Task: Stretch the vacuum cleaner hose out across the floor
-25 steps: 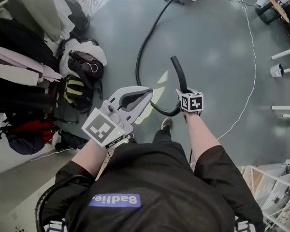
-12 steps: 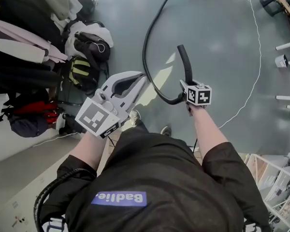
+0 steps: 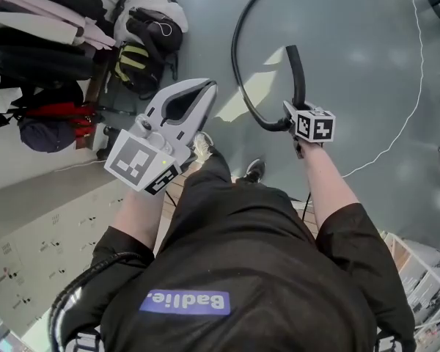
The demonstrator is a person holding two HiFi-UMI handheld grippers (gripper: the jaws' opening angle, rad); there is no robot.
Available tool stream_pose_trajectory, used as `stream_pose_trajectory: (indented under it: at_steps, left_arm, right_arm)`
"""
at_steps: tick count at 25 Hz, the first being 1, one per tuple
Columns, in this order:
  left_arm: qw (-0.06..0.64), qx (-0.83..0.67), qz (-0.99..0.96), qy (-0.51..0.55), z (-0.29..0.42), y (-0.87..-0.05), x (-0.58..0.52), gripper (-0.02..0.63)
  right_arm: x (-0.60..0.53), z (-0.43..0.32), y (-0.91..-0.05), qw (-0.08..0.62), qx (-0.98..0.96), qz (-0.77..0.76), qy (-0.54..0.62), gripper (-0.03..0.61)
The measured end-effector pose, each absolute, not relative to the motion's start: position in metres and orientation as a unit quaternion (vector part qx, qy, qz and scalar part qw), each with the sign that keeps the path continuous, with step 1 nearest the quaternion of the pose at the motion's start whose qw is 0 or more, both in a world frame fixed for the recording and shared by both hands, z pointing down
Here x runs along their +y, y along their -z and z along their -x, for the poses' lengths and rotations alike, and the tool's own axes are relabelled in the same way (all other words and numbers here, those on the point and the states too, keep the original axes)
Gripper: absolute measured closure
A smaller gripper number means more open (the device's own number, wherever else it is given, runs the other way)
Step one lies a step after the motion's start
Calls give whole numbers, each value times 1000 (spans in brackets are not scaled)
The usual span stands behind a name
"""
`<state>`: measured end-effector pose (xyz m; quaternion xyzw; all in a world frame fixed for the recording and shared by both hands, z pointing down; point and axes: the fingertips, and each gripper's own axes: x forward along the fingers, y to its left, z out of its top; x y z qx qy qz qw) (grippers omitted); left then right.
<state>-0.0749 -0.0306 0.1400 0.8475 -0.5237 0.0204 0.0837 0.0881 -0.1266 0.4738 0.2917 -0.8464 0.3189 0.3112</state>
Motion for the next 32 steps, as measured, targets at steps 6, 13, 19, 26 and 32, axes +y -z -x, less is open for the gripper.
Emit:
stream_pose_trajectory:
  at_steps: [6,13,19,26,32]
  left_arm:
    - [106,-531,-840,-39,83,-152,3,615]
    - [98,-461,-881,-35,88,-181,32,615]
    - [66,-379,-923,-14,123,-235,92,615]
    - [101,-297,-949,-7,163,-241,179,615]
    - [93,-278,-956,2,185,-248,218,615]
  right_arm:
    - [-99,-83,-479,309,-849,-284,-321,446]
    - [-56,-56,-484,293,-846,-314,-316,447]
    - [-3,-25,-520,250,-825,-386,-327,448]
    - [95,8,-500,221,-786,-447,-364,448]
    - [156,20,-500,210,-773,-465,-376,448]
